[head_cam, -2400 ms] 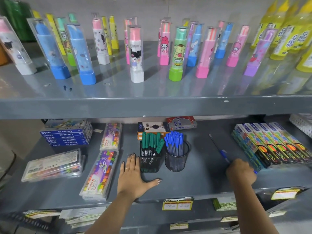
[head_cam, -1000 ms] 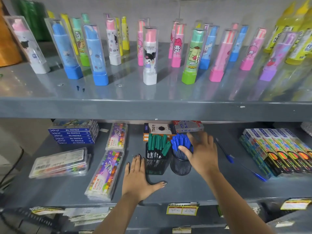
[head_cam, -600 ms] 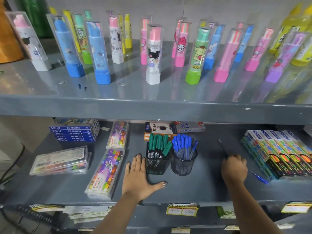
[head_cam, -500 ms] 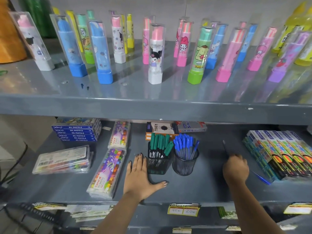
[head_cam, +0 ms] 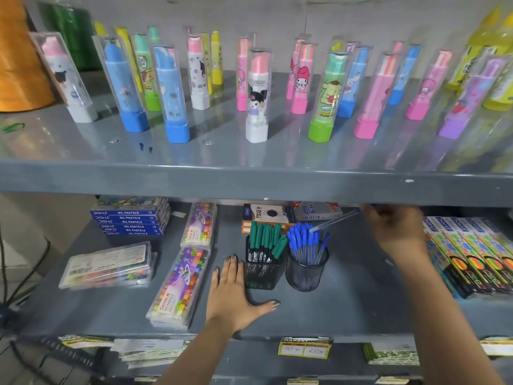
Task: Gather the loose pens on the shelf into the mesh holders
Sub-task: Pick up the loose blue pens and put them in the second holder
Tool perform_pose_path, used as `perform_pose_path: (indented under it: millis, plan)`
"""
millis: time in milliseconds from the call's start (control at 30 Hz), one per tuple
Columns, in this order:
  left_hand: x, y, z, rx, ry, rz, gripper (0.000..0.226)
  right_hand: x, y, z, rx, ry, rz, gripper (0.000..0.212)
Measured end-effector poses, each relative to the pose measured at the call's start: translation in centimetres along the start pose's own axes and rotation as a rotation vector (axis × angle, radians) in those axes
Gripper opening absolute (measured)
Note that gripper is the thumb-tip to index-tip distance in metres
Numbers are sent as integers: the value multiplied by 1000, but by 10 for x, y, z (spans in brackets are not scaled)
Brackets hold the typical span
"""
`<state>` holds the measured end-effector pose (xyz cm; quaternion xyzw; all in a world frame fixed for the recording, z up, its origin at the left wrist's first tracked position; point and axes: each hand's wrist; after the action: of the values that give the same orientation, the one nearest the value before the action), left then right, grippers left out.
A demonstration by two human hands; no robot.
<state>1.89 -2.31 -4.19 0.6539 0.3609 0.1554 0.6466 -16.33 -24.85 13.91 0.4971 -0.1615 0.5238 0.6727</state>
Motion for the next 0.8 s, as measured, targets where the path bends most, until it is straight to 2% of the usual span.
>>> perform_pose_path:
  millis: [167,267,400,567,700,800]
  plan:
    - [0,0,-1,-1,-7,12,140,29,-21,-15,326,120,-166,9]
    - [-1,1,-1,-4,-9,12,140,30,-34,-24,488,115,-213,28]
    - [0,0,0,-8,-11,4,139,29,-47,-32,613,145,-263,25]
    - [1,-1,0,-8,-12,4,139,19,-55,-36,559,181,-324,18]
    - [1,-1,0,-9,-13,-13,139,9,-53,-36,428,330,-335,18]
    - [1,-1,0,-2,-9,-8,140,-15,-42,-34,284,300,-316,25]
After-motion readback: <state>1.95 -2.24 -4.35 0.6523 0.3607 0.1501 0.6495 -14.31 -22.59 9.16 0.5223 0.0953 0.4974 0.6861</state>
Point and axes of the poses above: each hand's wrist, its own z-axis towards the middle knuckle, its own y-axis out of the back of the hand, x = y × z, and after that the axes turned 4 degrees about y, right-handed
